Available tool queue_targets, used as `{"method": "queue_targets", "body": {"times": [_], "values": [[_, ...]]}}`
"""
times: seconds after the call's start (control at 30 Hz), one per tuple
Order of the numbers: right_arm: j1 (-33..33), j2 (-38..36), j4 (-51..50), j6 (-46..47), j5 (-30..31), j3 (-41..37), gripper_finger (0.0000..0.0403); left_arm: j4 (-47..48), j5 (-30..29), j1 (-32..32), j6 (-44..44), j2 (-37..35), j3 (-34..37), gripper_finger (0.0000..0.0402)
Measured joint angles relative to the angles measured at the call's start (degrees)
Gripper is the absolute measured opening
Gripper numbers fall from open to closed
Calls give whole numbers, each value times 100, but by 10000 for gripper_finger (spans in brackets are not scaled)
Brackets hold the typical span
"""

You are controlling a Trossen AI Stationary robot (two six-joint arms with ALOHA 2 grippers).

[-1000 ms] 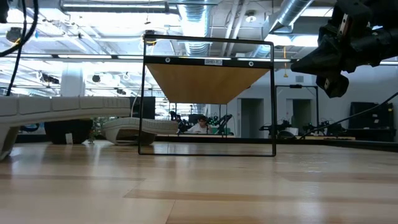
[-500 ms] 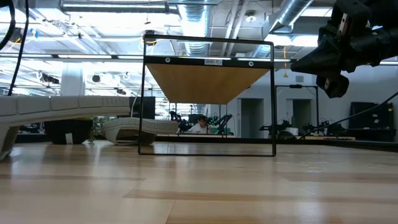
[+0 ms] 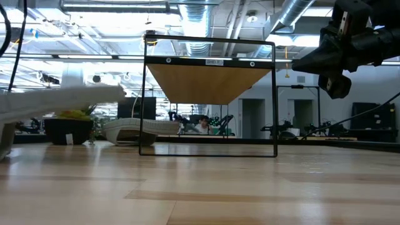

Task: Pick and place slides into the shelf
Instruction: Put the bottom gray slide on the shelf

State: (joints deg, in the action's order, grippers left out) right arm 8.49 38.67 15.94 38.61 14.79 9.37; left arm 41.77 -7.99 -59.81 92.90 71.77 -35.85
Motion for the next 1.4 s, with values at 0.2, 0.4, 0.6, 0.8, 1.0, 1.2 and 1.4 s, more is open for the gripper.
{"method": "queue_targets", "body": {"times": [0.2,0.4,0.6,0.8,1.0,1.2,1.4], "values": [[0,0,0,38,-46,0,0,-675,-142,7,-7,44,248,209],[0,0,0,61,-45,0,0,-1603,-211,64,-132,37,623,209],[0,-2,-2,192,-44,0,0,-3039,-206,72,-113,26,1261,206],[0,-1,-2,195,-29,0,0,-3325,-26,146,-106,24,1447,130],[0,-1,-26,195,8,0,0,-3386,59,179,-144,26,1450,33],[0,-1,-50,192,11,0,0,-3413,121,159,-233,11,1379,33],[0,-2,-74,155,20,0,0,-2223,156,33,-277,-207,808,32]]}}
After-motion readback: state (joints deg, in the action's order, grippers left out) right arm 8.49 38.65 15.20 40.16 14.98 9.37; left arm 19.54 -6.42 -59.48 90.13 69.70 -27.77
